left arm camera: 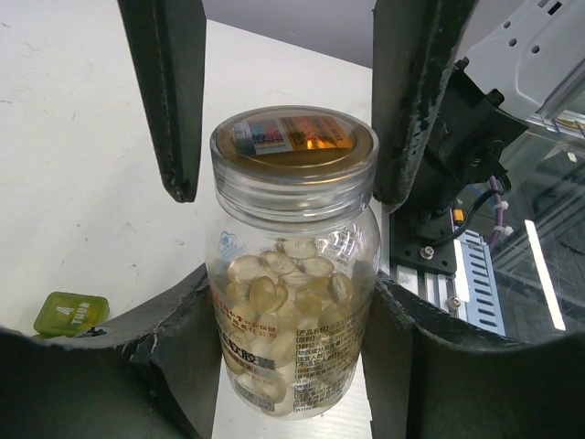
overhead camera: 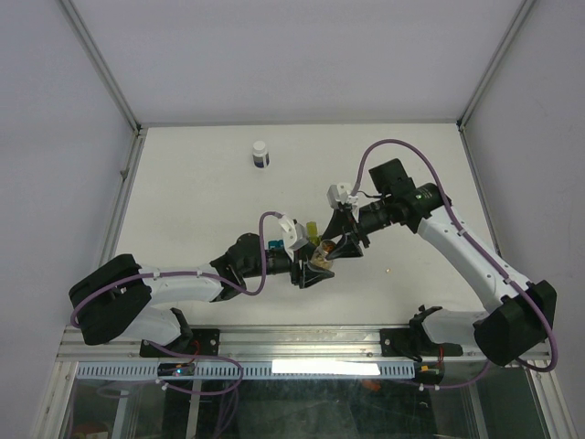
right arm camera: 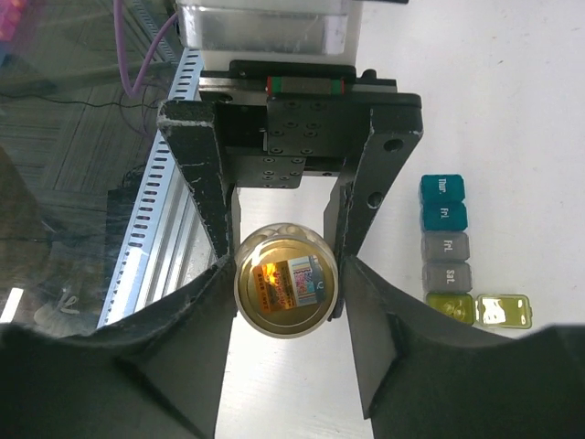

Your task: Sort the pills into containers

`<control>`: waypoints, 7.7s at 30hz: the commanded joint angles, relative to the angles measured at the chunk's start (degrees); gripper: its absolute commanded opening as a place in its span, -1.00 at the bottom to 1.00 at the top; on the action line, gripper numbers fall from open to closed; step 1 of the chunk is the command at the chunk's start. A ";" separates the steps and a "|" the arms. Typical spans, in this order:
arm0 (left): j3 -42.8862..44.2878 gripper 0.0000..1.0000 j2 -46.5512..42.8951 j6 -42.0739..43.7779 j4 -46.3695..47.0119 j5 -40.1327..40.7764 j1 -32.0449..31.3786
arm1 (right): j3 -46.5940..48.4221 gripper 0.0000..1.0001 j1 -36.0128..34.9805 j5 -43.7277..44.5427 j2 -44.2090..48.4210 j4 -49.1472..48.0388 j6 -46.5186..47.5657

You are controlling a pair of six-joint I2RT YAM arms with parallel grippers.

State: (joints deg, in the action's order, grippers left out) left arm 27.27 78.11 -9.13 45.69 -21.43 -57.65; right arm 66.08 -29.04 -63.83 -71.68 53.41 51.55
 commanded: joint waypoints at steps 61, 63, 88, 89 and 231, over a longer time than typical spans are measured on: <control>-7.91 0.98 -13.20 29.53 -16.03 11.78 10.30 | 5.52 -0.81 51.89 36.09 -25.64 -37.89 -22.58; -8.20 0.98 -12.39 29.19 -14.92 11.30 10.60 | 5.66 -0.66 51.98 36.31 -26.27 -37.77 -22.02; 12.28 0.72 8.72 47.28 -42.46 1.15 16.38 | 8.77 0.78 39.28 14.60 -13.26 -14.19 -16.39; 13.32 0.69 9.77 47.67 -43.57 0.87 16.55 | 7.56 0.77 36.58 14.04 -12.79 -14.64 -17.50; 8.27 0.98 -3.06 14.96 -18.27 3.02 11.32 | -10.52 0.31 14.58 4.50 -2.74 -12.48 -1.09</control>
State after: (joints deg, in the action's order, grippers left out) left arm 37.58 84.68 16.73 17.21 -19.16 -46.50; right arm 57.80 -14.63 -56.40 -79.22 44.27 44.27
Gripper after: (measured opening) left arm 0.990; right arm 0.655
